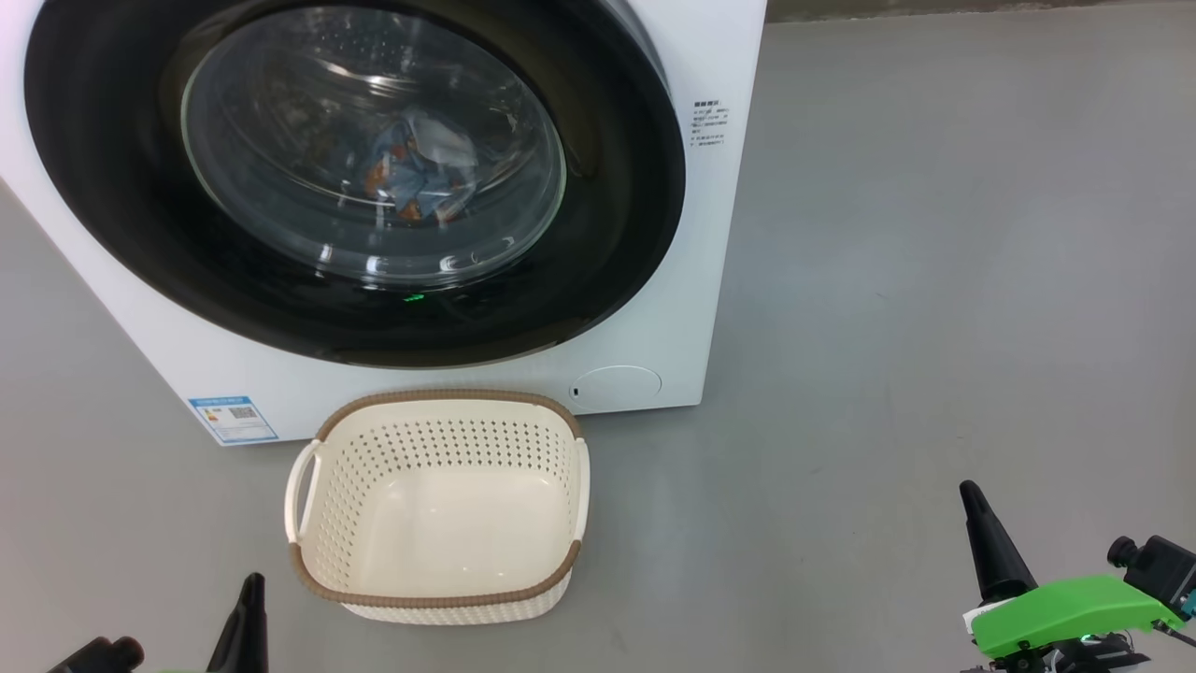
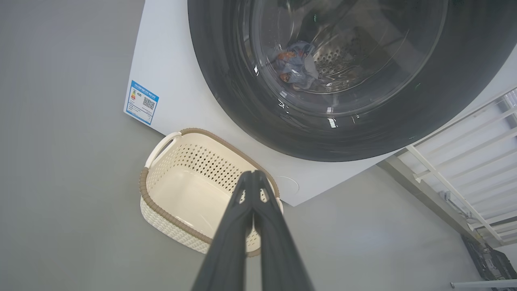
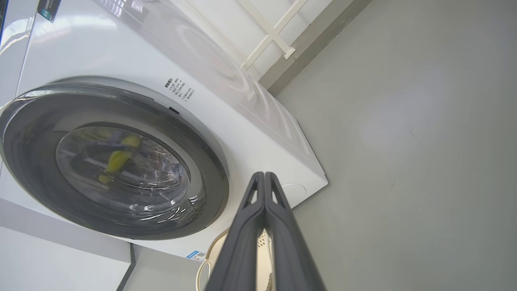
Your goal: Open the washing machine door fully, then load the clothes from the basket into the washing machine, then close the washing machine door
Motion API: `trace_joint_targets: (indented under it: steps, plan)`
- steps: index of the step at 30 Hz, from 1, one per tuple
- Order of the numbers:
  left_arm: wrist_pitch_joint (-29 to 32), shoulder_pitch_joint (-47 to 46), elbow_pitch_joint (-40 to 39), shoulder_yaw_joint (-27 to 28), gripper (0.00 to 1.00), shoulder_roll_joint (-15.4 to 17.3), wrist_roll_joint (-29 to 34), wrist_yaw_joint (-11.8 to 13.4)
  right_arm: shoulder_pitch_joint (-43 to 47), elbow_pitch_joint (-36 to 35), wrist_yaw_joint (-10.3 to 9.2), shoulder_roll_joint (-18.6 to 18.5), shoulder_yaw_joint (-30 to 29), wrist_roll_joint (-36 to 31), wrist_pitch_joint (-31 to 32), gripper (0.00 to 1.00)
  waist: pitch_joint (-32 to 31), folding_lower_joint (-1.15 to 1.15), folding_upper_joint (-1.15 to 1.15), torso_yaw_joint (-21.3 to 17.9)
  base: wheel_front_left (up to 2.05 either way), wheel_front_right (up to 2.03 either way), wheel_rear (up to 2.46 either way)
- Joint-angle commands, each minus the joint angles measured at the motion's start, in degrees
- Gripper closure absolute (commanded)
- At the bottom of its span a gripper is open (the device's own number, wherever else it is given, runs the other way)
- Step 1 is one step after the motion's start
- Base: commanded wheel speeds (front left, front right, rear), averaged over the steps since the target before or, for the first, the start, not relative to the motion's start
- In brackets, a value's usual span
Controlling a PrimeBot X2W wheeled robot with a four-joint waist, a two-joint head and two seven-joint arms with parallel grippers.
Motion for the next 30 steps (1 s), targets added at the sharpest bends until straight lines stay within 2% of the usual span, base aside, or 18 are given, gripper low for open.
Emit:
trace_joint_targets:
  steps: [1, 30]
  plan:
    - [0.6, -2.5, -1.7, 1.4, 1.00, 0.6, -1.5, -0.1, -0.8, -1.8, 0.03, -0.2, -0.1, 1.4, 0.5, 1.00, 0.0, -0.01, -0.01, 0.0, 0.00, 0.00, 0.00]
    - [5.5, -3.8, -2.4, 3.9, 1.00, -0.9, -17.8, -0.1, -0.5, -3.9, 0.06, 2.0, -2.9, 14.5, 5.4, 1.00, -0.9, -0.01, -0.01, 0.7, 0.00, 0.00, 0.00]
